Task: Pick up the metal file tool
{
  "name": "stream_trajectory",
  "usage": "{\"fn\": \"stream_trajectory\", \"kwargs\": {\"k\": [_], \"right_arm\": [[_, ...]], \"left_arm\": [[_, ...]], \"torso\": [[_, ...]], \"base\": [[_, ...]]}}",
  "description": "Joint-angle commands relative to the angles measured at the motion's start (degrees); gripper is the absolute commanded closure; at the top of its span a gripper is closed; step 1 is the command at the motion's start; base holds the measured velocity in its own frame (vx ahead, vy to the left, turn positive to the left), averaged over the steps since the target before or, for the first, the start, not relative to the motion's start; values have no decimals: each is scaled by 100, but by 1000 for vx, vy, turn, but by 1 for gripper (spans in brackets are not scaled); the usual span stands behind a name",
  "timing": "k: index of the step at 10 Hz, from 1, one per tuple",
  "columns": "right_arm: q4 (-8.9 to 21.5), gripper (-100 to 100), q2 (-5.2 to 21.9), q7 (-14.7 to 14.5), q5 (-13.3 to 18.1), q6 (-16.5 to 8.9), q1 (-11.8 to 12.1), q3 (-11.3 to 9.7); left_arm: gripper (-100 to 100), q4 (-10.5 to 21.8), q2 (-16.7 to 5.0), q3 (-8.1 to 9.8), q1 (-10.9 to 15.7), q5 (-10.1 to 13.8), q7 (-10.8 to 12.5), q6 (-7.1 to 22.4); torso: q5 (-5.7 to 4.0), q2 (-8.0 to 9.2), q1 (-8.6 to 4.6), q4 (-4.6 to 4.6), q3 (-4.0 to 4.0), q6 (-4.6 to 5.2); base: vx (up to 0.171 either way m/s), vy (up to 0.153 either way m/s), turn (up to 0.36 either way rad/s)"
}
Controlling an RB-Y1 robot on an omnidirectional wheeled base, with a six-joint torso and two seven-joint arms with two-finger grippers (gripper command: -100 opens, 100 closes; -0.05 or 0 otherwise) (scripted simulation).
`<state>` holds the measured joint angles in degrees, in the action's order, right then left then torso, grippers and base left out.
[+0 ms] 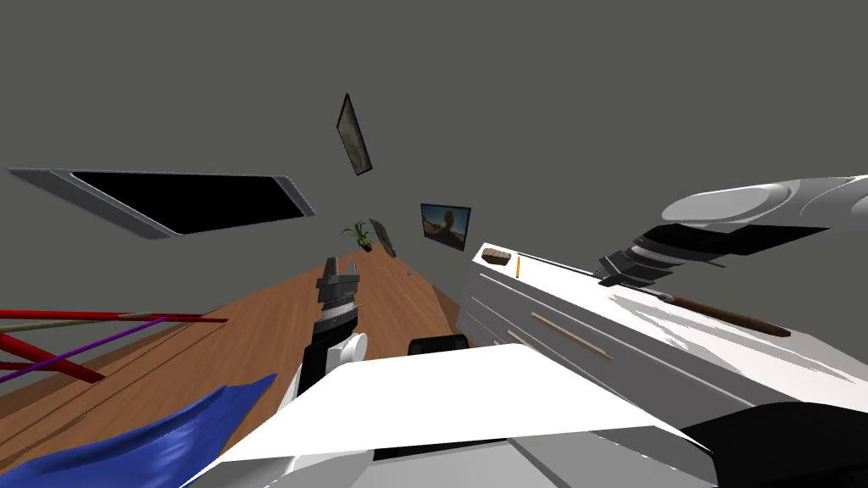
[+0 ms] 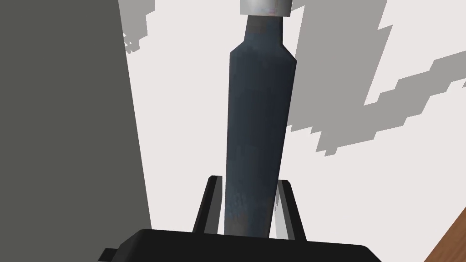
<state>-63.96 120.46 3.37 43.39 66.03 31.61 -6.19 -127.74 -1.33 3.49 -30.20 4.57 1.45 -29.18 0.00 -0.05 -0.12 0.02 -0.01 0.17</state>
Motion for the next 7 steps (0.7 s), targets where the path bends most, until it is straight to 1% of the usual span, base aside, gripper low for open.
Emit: {"fn": "stream_trajectory", "kwargs": {"k": [1,2,3,4,5,6,7], "right_arm": [[-64,100,8,63,79,2,125,215],[-277,100,66,240,253,-7,25,330],[-277,100,66,240,253,-7,25,330],[-489,100,123,417,427,-16,-74,445],[-489,100,123,417,427,-16,-74,445],[-517,100,105,434,435,-30,-190,318],[-511,0,107,433,435,-26,-176,338]], "left_arm": [[0,0,0,0,0,0,0,0],[0,0,0,-1,1,0,0,0],[0,0,0,0,0,0,0,0],[0,0,0,-1,1,0,0,0],[0,0,0,0,0,0,0,0],[0,0,0,-1,1,0,0,0],[0,0,0,-1,1,0,0,0]], "torso": [[0,0,0,0,0,0],[-3,-1,-3,-2,-2,-5],[-2,-1,-4,-1,-1,-5],[-2,0,-2,-2,-1,-8],[0,1,1,0,1,-5],[-1,3,2,-1,1,-7],[0,5,5,-1,2,-8]], "base": [[27,-30,-85],[24,-39,-132],[17,-27,-66],[18,-30,-143],[14,-19,-73],[4,-6,-3],[0,0,0]]}}
